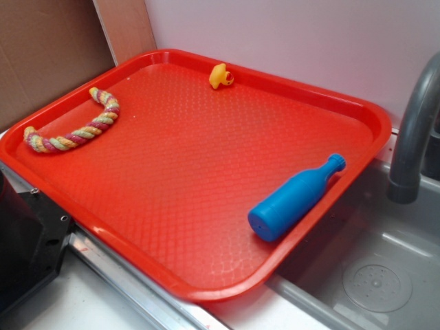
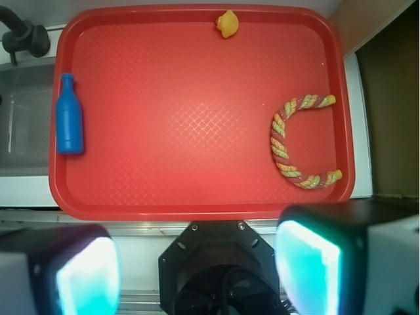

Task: Grab the multicolored rope.

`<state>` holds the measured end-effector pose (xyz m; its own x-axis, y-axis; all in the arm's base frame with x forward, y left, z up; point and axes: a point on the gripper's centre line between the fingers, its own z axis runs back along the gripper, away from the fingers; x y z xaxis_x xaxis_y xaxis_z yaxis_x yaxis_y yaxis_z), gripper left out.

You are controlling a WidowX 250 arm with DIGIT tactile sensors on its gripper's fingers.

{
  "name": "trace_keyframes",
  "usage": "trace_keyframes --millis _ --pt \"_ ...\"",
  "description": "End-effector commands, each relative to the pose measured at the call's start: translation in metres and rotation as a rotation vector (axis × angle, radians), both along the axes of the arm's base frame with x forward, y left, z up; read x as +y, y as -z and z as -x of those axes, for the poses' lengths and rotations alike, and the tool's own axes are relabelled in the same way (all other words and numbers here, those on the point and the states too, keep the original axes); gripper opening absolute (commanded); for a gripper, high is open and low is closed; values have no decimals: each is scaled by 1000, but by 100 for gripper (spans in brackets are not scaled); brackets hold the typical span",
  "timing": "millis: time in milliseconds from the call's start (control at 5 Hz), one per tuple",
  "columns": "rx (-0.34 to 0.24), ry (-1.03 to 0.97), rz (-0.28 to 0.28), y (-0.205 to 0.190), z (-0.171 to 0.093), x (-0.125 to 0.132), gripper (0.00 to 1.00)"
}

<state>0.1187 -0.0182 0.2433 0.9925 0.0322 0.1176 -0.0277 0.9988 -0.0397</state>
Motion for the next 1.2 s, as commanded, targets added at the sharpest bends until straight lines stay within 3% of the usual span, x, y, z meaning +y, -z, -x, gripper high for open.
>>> trace_keyframes --millis 0,200,400,800,1000 --pt "0 0 0 0 0 0 100" --pt "-20 32 -23 35 -15 42 100" --pt "-96 77 -32 54 -43 86 100" --pt "-10 137 29 155 -47 116 100" --pt "27 33 5 181 -43 124 100"
